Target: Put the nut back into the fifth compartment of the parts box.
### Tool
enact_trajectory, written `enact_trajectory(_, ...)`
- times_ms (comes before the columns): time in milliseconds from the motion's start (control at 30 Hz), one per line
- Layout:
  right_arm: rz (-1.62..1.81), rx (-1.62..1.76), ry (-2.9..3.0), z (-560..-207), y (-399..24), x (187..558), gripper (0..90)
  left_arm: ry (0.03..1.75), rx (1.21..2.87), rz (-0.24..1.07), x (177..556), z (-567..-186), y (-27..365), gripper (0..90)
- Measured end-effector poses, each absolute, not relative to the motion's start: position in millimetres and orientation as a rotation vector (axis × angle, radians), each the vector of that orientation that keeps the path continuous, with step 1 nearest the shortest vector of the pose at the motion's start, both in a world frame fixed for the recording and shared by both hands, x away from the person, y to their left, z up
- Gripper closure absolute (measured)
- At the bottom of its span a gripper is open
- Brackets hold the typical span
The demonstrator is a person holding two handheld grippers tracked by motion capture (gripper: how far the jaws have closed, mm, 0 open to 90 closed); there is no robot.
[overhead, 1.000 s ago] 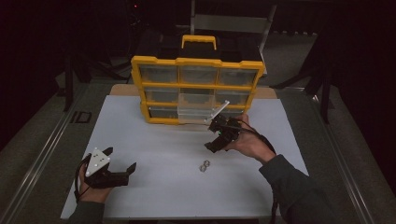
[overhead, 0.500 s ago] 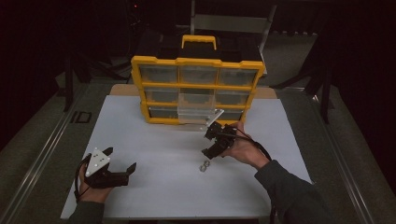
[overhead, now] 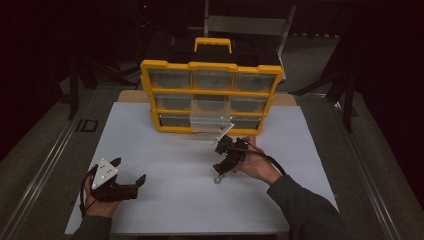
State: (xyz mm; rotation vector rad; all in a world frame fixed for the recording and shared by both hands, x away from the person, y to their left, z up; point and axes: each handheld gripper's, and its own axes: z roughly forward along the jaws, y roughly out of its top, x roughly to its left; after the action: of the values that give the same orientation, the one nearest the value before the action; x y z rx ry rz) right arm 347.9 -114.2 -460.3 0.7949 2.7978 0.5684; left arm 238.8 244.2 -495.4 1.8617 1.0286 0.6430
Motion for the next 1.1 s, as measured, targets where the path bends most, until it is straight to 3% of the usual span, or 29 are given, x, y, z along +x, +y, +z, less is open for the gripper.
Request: enact_trajectory(1100, 0.421, 0.904, 2.792, -508.4, -109.7, 356.0, 26.7, 1.028, 1.862, 0.641, 239.0, -495.6, 244.2, 0.0)
